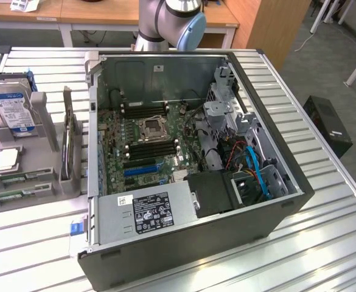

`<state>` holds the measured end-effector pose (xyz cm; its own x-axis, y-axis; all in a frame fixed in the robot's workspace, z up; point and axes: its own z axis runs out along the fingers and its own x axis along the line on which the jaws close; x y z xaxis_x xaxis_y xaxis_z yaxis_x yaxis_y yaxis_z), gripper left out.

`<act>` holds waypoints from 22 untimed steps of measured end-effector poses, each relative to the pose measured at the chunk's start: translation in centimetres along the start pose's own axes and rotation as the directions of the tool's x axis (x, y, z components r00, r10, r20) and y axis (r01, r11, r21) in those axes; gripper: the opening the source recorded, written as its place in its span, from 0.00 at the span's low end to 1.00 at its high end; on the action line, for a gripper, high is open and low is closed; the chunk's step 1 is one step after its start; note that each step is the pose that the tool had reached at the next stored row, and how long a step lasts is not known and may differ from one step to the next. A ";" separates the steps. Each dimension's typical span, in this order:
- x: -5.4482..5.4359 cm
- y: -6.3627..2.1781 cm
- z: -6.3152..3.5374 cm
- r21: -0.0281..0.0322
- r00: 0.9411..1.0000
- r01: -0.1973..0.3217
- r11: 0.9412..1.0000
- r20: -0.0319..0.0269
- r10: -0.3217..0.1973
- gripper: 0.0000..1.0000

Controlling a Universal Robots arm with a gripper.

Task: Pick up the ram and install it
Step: 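Pick up the ram and move it above insertion slot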

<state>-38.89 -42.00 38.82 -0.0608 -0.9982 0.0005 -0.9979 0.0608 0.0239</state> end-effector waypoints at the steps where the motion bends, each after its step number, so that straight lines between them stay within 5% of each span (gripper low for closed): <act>1: 0.0 0.00 0.00 0.000 1.000 0.000 1.000 0.000 0.000 0.11; 17: 0.0 0.00 0.12 0.000 1.000 0.000 1.000 0.000 0.000 0.11; 22: 0.0 0.00 0.12 0.000 1.000 0.000 1.000 0.000 0.000 0.27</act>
<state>-38.90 -42.00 38.70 -0.0608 -0.9982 0.0004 -0.9979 0.0608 0.0236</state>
